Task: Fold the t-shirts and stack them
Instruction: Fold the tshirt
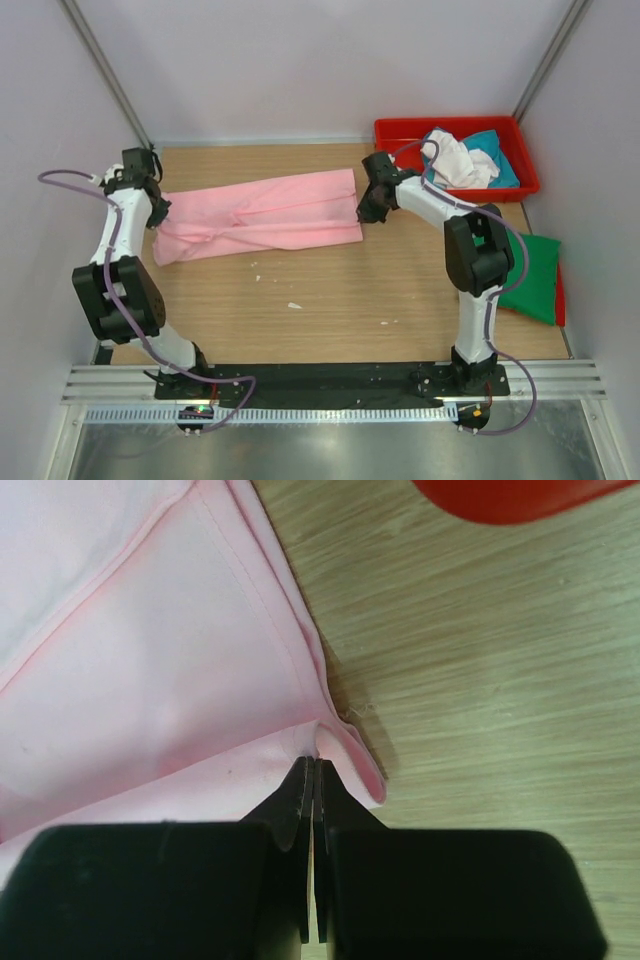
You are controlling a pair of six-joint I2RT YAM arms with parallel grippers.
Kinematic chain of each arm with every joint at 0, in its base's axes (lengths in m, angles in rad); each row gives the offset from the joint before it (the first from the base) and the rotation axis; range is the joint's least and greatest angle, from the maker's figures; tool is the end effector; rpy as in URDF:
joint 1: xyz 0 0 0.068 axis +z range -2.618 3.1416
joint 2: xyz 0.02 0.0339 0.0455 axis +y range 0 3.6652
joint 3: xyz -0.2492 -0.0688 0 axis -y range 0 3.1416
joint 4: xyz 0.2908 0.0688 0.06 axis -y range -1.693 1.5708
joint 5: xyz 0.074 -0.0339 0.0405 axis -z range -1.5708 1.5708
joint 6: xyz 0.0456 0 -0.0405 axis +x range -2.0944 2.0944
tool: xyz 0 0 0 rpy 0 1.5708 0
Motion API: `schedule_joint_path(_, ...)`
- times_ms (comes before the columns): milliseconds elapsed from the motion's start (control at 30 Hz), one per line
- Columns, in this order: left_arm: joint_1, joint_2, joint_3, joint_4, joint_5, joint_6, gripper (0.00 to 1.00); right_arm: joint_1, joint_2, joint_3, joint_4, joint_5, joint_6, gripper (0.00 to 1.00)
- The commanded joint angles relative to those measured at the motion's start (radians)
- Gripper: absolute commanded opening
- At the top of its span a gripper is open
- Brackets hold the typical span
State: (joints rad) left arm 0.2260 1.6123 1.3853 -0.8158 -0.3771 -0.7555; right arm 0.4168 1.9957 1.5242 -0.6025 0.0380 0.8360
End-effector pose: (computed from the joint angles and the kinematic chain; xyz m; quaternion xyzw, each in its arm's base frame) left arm 0.3722 0.1028 0.2550 -0.4900 0.8133 0.1076 0.2947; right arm 0.4268 0.1871 0.1568 0.2062 0.9470 0.1292 0.2099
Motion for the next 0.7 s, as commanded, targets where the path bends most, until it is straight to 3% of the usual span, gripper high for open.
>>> schedule_joint_path(0,-0.01,0.026,0.05,0.029,-0.052,-0.002,0.0,-0.004,0.021,0.071,-0.019,-0.015,-0.021,0.01)
schedule_joint_path(667,-0.097,0.196,0.233,0.067,-0.118,0.096,0.0,-0.029,0.141,0.226,-0.091,0.0,-0.037,0.01)
